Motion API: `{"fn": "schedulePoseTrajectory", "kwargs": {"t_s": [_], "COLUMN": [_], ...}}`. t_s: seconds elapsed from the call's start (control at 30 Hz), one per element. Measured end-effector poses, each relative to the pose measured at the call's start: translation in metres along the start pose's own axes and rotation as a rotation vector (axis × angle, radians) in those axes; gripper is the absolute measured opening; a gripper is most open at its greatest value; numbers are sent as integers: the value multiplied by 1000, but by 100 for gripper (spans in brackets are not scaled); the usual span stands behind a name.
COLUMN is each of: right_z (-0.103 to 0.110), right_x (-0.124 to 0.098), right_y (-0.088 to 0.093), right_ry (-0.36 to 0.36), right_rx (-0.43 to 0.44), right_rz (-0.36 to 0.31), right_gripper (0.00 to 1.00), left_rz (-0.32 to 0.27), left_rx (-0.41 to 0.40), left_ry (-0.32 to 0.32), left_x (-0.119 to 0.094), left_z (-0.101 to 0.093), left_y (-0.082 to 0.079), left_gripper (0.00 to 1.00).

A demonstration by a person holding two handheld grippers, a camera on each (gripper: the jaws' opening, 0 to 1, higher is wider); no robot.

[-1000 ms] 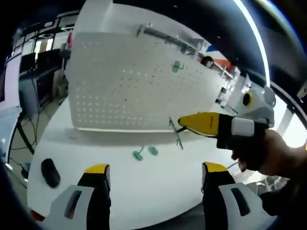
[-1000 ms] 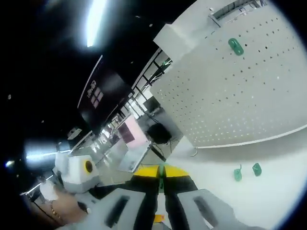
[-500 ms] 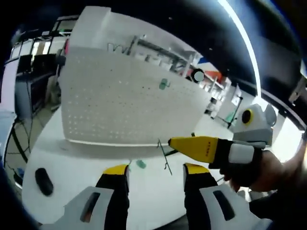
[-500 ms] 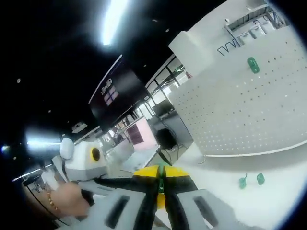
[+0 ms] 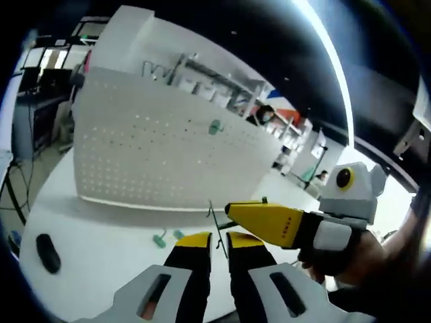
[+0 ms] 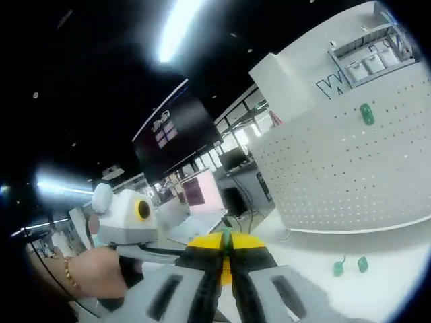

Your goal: Insert the hook assembly into the mounting plate slot until the hook locks in place.

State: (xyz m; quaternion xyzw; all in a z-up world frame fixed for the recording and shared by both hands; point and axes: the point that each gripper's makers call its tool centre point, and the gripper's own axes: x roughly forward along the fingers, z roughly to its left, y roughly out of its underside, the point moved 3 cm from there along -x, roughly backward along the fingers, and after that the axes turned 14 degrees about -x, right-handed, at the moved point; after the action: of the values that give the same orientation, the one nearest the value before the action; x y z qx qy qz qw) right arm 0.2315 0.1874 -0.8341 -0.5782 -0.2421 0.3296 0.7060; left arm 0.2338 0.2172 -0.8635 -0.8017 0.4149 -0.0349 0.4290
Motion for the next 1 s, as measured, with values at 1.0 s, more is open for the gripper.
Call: {"fn": "schedulePoseTrajectory", "kwargs": {"t_s": [1.0], "right_z": [-7], "right_x": [-29], "right_y": [-28], "right_ry": [-63], "right_rx": [136], "right_rz": [-88], "right_gripper": [11], "left_rz": [-13], "left_rx": [180], "left_ry": [-138], "left_x": [-11], "left_z": [9], "left_y": [1], "left_gripper": [1]}}
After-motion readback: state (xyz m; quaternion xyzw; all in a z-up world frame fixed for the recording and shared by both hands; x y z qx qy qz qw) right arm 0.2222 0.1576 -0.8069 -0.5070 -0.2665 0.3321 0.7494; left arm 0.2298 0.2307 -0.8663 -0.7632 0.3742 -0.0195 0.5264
